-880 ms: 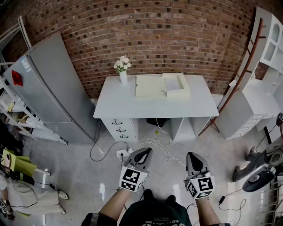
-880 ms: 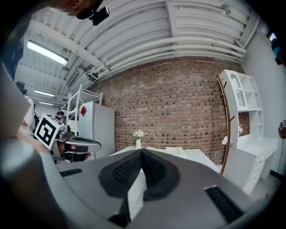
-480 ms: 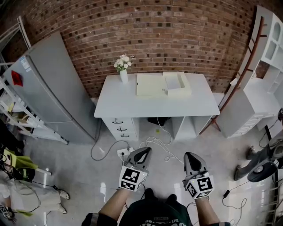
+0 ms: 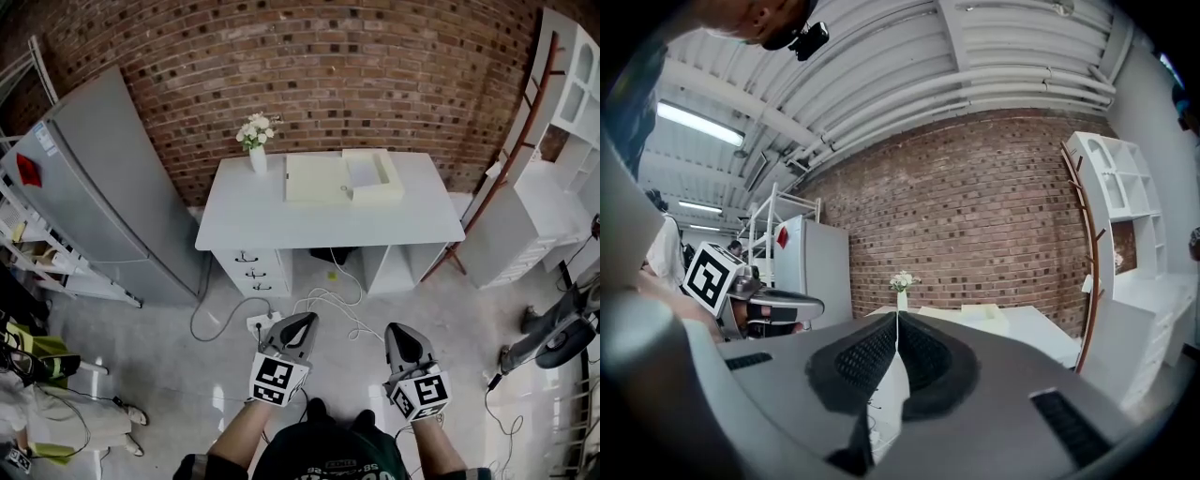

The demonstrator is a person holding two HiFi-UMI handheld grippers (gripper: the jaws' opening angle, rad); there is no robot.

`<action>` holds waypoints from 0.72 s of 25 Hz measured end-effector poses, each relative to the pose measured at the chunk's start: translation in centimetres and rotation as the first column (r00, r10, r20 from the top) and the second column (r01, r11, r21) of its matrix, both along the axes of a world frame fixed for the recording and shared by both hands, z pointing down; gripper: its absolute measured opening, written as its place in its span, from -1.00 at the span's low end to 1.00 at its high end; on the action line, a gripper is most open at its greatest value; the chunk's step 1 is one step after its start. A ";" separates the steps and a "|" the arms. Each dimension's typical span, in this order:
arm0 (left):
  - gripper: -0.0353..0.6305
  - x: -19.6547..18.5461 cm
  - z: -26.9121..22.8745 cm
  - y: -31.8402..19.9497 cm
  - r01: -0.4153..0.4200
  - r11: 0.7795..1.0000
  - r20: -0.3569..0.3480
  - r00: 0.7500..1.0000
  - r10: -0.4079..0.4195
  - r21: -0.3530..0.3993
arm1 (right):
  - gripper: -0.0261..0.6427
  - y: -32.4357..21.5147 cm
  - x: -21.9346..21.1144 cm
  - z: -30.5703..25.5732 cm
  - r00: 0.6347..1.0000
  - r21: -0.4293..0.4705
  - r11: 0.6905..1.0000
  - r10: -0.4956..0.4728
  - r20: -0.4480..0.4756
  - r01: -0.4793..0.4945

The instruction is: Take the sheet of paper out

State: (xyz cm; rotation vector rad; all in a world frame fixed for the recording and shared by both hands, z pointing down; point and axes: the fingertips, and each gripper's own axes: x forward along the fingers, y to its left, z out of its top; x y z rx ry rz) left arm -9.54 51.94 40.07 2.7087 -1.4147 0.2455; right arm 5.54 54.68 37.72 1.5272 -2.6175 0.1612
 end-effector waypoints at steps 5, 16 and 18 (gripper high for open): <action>-0.86 -1.1 0.5 -0.7 0.002 1.000 -0.002 1.000 -0.002 -0.011 | -0.72 -0.8 -0.4 0.4 1.000 -0.020 1.000 0.021 0.014 -0.021; -0.87 -3.2 1.9 -3.0 0.003 0.999 0.014 1.000 -0.002 -0.044 | -0.72 -2.5 -2.5 1.5 0.999 -0.058 0.998 0.037 0.028 -0.036; -0.87 -3.1 1.9 -3.8 0.001 0.999 0.009 1.000 -0.001 -0.046 | -0.72 -3.1 -2.4 1.4 0.999 -0.060 0.998 0.039 0.029 -0.037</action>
